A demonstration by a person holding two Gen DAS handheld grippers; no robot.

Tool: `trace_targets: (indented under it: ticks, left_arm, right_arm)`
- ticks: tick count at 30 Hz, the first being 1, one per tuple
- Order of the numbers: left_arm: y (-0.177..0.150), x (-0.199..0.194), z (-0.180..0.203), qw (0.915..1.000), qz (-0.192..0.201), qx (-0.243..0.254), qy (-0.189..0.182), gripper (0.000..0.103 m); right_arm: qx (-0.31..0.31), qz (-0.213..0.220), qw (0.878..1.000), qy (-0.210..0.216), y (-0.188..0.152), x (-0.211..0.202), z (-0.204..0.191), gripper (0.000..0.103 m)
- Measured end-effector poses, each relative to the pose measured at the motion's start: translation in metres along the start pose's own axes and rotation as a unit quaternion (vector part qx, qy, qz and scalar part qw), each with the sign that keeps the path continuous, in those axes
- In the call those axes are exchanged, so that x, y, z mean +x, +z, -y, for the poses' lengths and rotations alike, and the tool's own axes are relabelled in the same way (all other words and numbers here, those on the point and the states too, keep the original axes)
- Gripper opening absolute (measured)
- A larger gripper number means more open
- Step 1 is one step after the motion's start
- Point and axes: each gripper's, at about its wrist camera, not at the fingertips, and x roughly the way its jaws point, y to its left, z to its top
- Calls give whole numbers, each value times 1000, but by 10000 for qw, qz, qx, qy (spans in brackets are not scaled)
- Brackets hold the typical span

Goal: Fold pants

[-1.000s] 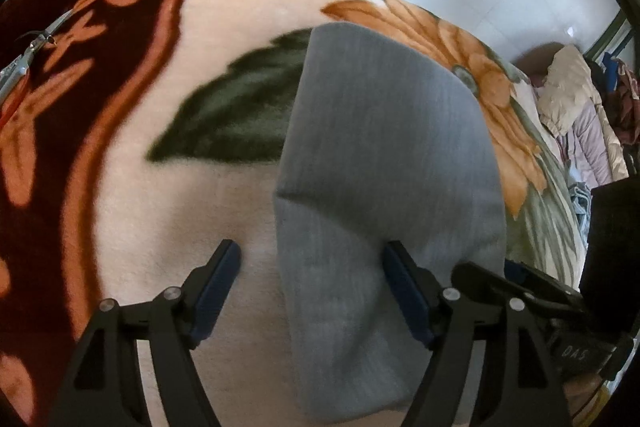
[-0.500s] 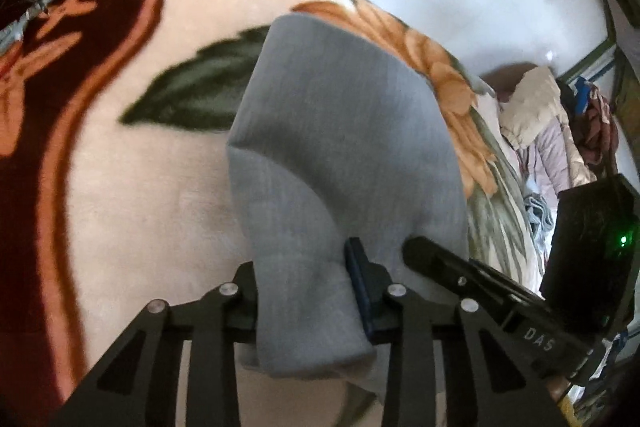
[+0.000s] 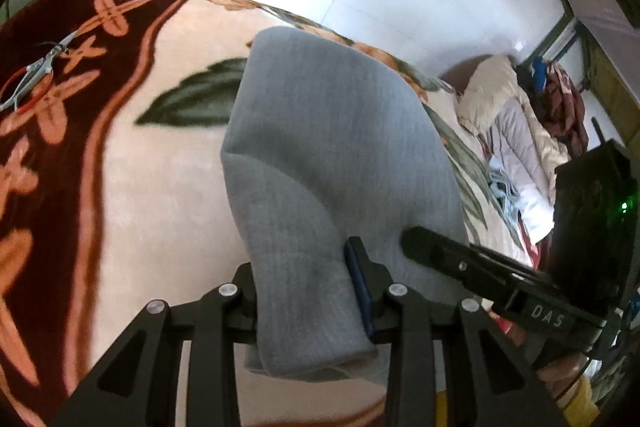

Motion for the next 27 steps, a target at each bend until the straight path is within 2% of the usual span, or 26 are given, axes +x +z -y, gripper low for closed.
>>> trace_targets:
  ticks: [3, 6, 10, 17, 19, 21, 23, 27]
  left_arm:
    - [-16, 9, 0, 9998, -171, -76, 70, 37]
    - [-35, 27, -2, 9983, -520, -145, 240, 37]
    - [-53, 35, -4, 9955, -815, -86, 485, 40]
    - [-59, 5, 4, 9956, -409, 253, 800, 44]
    - [-57, 0, 3, 9936, -287, 348, 1034, 48]
    - [-56, 3, -2, 9903, -385, 347, 1287, 48]
    - [-61, 9, -9, 9891, -537, 222, 1350, 48]
    - [-71, 15, -18, 9871, -653, 174, 1453, 53]
  right_arm:
    - [68, -210, 9997, -103, -16, 7, 8, 30]
    - [83, -557, 9981, -265, -31, 27, 20, 32]
    - [184, -902, 9947, -468, -45, 45, 33, 42]
    - [124, -848, 9941, -670, -46, 28, 30, 44]
    - [62, -787, 9937, -790, -48, 18, 27, 44]
    - [8, -670, 9941, -853, -54, 6, 23, 44]
    - [75, -650, 9946, -807, -63, 1, 22, 44]
    - [0, -885, 9907, -1038, -79, 16, 24, 44]
